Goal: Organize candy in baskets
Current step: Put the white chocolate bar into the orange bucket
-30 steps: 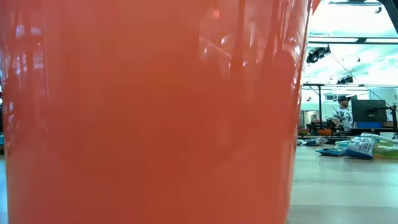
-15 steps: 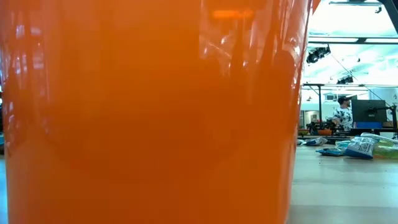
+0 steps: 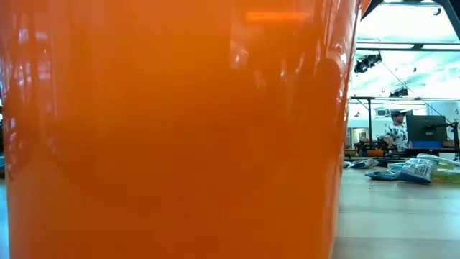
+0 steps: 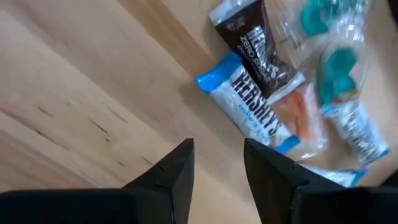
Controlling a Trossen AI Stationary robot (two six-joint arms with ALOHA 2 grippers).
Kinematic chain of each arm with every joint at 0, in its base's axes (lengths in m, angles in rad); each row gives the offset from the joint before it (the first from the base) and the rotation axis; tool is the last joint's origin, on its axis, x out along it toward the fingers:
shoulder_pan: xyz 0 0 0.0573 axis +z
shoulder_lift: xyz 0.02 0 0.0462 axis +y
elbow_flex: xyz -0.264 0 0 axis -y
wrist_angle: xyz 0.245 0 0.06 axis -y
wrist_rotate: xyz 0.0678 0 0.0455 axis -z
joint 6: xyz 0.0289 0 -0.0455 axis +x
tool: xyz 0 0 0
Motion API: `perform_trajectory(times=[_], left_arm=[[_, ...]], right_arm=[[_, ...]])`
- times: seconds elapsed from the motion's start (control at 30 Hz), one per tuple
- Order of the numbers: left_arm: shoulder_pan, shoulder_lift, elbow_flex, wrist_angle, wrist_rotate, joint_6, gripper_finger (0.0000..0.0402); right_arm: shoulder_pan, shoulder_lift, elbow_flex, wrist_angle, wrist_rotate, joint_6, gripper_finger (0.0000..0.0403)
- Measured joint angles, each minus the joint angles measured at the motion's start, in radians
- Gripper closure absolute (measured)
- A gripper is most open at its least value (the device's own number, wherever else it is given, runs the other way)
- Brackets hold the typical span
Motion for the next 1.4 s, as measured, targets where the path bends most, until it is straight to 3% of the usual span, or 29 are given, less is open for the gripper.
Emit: perform_trajectory(times=[0.3, 0.57, 0.87, 1.4], left_arm=[[0.0, 0.0, 0.0, 0.0, 0.0, -0.026, 0.0346], [0.0, 0.0, 0.0, 0.0, 0.0, -0.037, 0.0346], [0.0, 0.0, 0.0, 0.0, 0.006, -0.052, 0.0346], [0.0, 0.0, 0.0, 0.0, 0.032, -0.081, 0.0346]], right_arm=[[0.004, 0.0, 0.0, -0.046, 0.062, -0.116, 0.0268], [0.02, -0.047, 0.082, -0.045, 0.03, -0.117, 0.0268], [0.013, -0.08, 0.157, -0.276, 0.049, -0.159, 0.0268], [-0.012, -0.104, 0.14, -0.476, 0.062, -0.18, 0.0268]])
